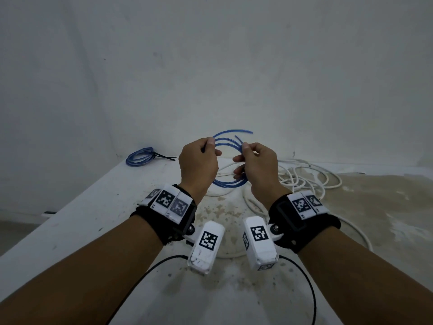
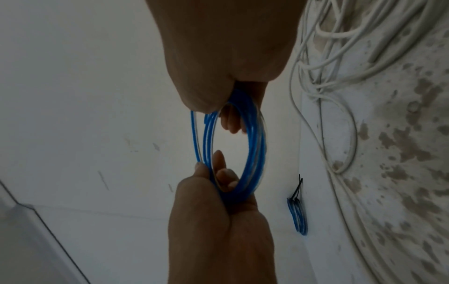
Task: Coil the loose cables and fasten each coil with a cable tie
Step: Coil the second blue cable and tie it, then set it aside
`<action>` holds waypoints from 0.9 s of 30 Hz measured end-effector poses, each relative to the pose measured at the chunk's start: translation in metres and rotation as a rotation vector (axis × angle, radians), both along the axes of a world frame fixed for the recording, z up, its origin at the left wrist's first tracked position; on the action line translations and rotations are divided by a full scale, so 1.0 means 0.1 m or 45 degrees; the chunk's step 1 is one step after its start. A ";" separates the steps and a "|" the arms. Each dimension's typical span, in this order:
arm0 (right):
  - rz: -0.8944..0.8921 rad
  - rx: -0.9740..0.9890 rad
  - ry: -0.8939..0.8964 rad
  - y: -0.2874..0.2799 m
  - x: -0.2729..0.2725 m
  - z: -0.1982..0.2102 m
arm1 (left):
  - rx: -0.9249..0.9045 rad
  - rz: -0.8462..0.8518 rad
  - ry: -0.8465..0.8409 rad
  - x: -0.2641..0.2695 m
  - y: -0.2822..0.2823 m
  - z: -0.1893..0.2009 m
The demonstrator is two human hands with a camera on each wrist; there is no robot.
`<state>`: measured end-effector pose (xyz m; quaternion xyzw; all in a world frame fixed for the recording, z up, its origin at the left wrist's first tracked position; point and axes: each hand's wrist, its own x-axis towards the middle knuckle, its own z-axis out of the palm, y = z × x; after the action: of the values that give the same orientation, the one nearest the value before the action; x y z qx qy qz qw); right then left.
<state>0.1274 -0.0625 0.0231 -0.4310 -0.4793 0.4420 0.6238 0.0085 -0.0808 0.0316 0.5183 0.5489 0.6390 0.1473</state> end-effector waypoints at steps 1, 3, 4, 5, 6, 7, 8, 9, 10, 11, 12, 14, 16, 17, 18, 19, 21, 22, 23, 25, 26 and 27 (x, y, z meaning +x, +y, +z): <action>-0.025 -0.006 0.016 0.01 0.01 0.02 | 0.000 0.004 0.029 0.00 0.00 -0.01; -0.055 -0.032 0.074 0.05 0.05 0.07 | -0.006 0.018 0.054 0.00 0.00 -0.03; -0.059 -0.036 0.088 0.07 0.07 0.09 | -0.016 0.023 0.052 -0.01 0.01 -0.04; -0.065 -0.031 0.078 0.08 0.09 0.11 | -0.026 0.019 0.039 -0.02 0.02 -0.04; -0.078 -0.017 0.048 0.10 0.11 0.13 | -0.034 0.008 0.016 -0.03 0.03 -0.04; -0.096 0.000 0.014 0.11 0.13 0.15 | -0.039 -0.007 -0.005 -0.03 0.04 -0.04; -0.117 0.009 -0.009 0.13 0.14 0.16 | -0.043 -0.018 -0.013 -0.04 0.04 -0.04; -0.139 0.007 -0.007 0.15 0.16 0.17 | -0.044 -0.021 -0.011 -0.04 0.04 -0.04; -0.159 -0.007 0.023 0.17 0.18 0.17 | -0.036 -0.020 -0.006 -0.05 0.04 -0.04; -0.179 -0.025 0.072 0.19 0.19 0.17 | -0.029 -0.019 0.003 -0.05 0.04 -0.04; -0.195 -0.042 0.125 0.20 0.21 0.17 | -0.027 -0.020 0.014 -0.06 0.04 -0.05; -0.201 -0.066 0.183 0.22 0.22 0.15 | -0.031 -0.020 0.018 -0.06 0.04 -0.09; -0.218 -0.055 0.138 0.23 0.21 0.13 | -0.041 -0.017 -0.024 -0.06 0.05 -0.12; -0.231 -0.040 0.089 0.22 0.20 0.11 | -0.035 -0.034 -0.074 -0.05 0.06 -0.12; -0.242 -0.026 0.040 0.21 0.19 0.09 | -0.016 -0.065 -0.155 -0.04 0.06 -0.11; -0.243 -0.018 0.002 0.21 0.18 0.07 | 0.013 -0.106 -0.263 -0.03 0.07 -0.10; -0.168 -0.045 -0.035 0.17 0.14 0.04 | 0.087 -0.179 -0.467 -0.03 0.07 -0.04; -0.089 -0.088 -0.016 0.14 0.12 0.03 | 0.123 -0.198 -0.522 -0.03 0.07 -0.02; 0.018 -0.143 0.053 0.11 0.10 0.03 | 0.154 -0.199 -0.537 -0.03 0.08 -0.01; 0.239 -0.236 0.344 0.03 0.06 0.07 | 0.194 -0.167 -0.487 -0.03 0.09 -0.02; 0.302 -0.261 0.482 0.00 0.06 0.10 | 0.204 -0.149 -0.454 -0.03 0.09 -0.03; 0.331 -0.270 0.565 -0.02 0.05 0.14 | 0.207 -0.136 -0.429 -0.02 0.08 -0.04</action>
<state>0.1325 -0.0645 0.0373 -0.3214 -0.3332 0.6495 0.6032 0.0062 -0.0728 0.0273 0.4427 0.4347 0.7502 0.2286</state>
